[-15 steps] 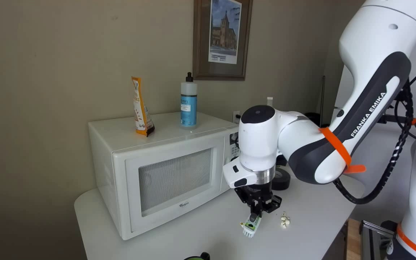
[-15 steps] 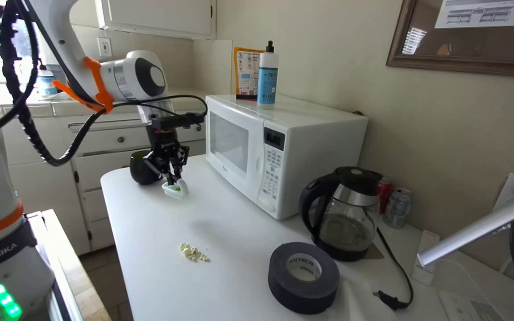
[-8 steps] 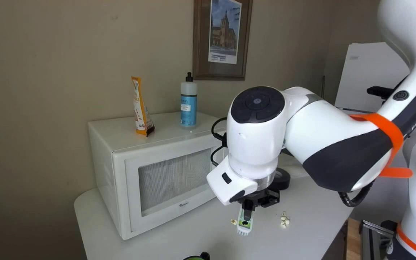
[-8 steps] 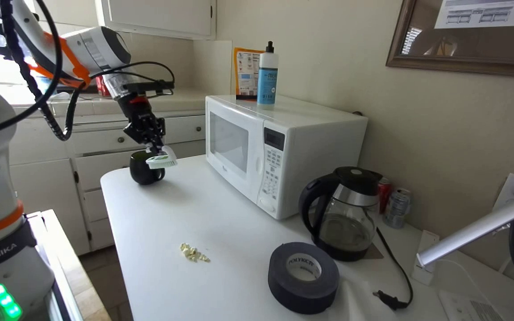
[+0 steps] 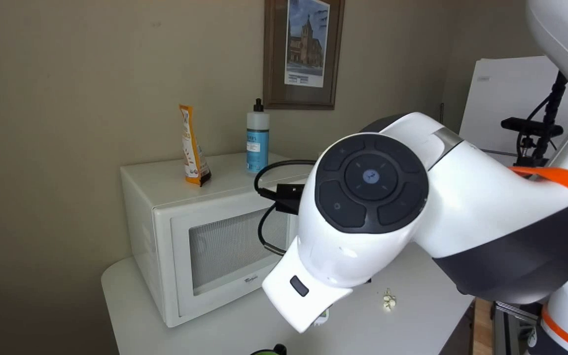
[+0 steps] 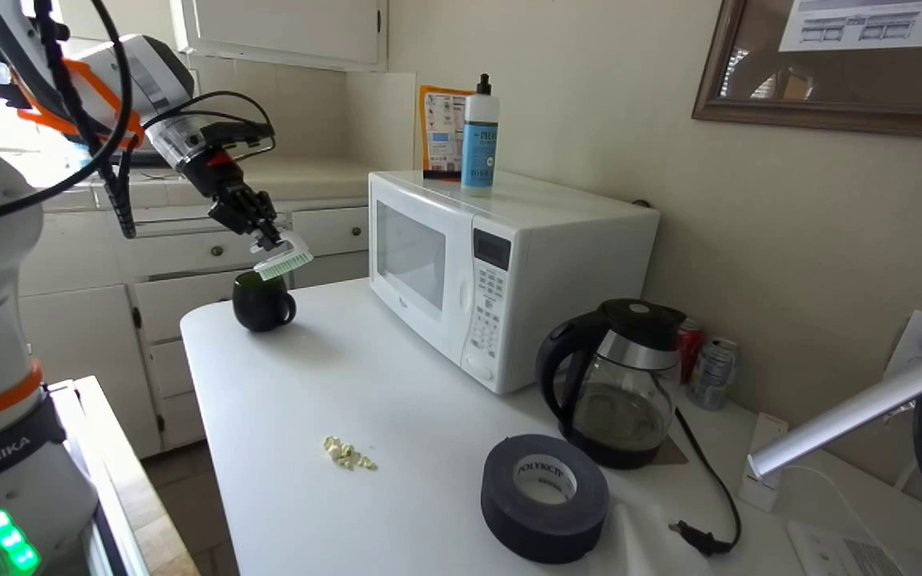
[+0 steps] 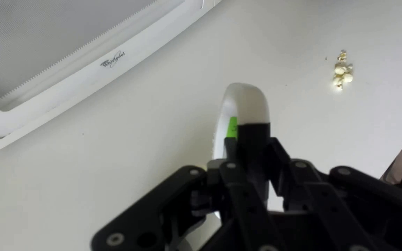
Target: Put the brush in the black cup
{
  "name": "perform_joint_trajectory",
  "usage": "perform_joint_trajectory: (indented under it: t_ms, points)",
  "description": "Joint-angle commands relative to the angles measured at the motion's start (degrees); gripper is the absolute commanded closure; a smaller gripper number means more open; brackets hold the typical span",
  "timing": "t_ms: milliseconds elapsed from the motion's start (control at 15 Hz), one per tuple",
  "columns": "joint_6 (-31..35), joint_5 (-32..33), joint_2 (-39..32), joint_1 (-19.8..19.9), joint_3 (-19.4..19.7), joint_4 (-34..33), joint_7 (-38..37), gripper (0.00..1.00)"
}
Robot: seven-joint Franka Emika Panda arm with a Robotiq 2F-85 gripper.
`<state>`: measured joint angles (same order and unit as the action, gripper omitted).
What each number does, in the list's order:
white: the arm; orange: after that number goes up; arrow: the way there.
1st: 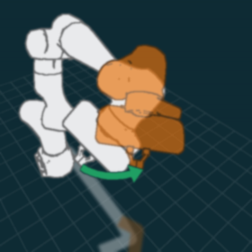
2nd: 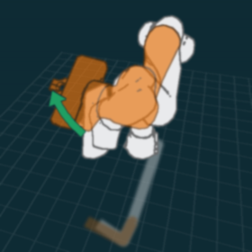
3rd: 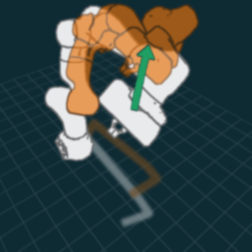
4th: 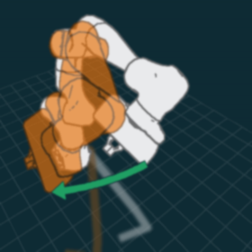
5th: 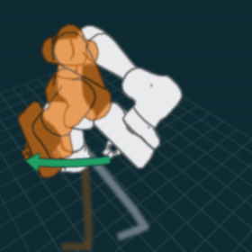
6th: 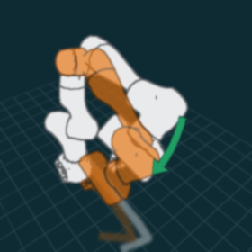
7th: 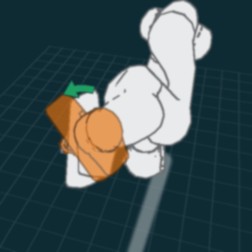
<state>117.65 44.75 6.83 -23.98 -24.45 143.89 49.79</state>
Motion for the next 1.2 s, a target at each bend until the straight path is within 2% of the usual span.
perform_joint_trajectory:
  t_ms: [0,133,333,867,1133]
  points:
    - [1.85,3.18,-7.47,-0.95,-0.58,-3.16,-2.16,0.94]
    - [5.22,4.52,-9.82,-0.81,-0.32,-3.8,-2.62,0.94]
    - [5.38,9.28,-12.26,-1.35,-0.81,-5.05,-5.54,0.94]
    - [-2.8,11.14,-11.19,-4.36,-3.69,-6.33,-5.56,0.94]
    - [-2.46,16.48,-10.84,-5.34,-4.49,-6.19,-7.85,0.94]
